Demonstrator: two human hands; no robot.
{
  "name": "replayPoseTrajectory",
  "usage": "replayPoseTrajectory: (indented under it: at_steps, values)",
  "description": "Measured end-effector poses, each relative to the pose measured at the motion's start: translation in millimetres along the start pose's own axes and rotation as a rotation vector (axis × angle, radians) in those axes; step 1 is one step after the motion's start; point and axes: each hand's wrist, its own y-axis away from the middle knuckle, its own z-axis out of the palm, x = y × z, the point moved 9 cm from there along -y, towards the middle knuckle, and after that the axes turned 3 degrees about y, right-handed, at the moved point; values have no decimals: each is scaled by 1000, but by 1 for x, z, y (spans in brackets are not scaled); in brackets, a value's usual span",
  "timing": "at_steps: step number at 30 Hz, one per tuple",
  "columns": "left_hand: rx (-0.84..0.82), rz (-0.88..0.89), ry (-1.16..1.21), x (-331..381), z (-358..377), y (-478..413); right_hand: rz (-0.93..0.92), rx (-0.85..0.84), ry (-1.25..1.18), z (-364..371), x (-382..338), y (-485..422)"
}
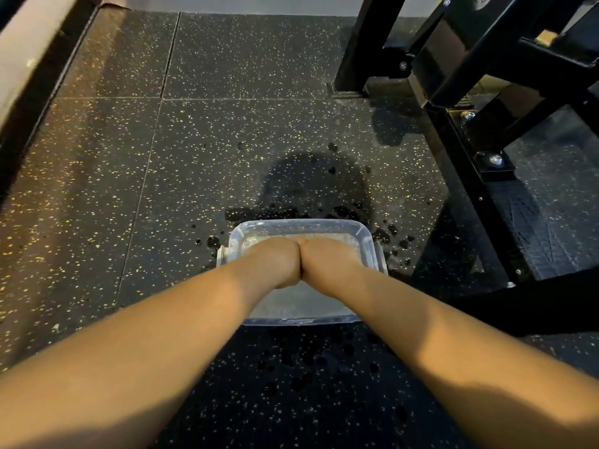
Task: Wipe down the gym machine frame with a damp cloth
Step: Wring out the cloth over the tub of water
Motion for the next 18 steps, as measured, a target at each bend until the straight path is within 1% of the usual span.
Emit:
replayPoseTrajectory:
  at_steps: [2, 5, 6, 7, 8, 10, 12, 13, 16, 18]
  values:
    - [0, -108, -64, -5, 6, -11, 6, -31, -57, 5, 6, -5]
    - [28, -65, -189, 9, 7, -22, 20, -153, -183, 21, 15, -10]
    - [33, -60, -177, 10, 3, -18, 21, -191, -239, 25, 18, -11]
    - [80, -31, -133, 14, -4, -14, 33, -225, -306, 27, 20, -9]
    - [113, 39, -99, 22, -10, -10, 51, -255, -371, 28, 22, -6]
    - [148, 166, -59, 30, -18, 6, 76, -262, -440, 24, 24, -1]
    - [131, 156, 72, 22, -25, 17, 120, -200, -553, 13, 24, 8]
    - [108, 146, 150, 17, -27, 18, 160, -172, -693, 9, 24, 13]
    - [-18, 130, 473, -3, -39, 42, 244, -179, -1199, -7, 15, 36]
    - [-81, 179, 724, -12, -54, 69, 333, -115, -1404, -27, 13, 57]
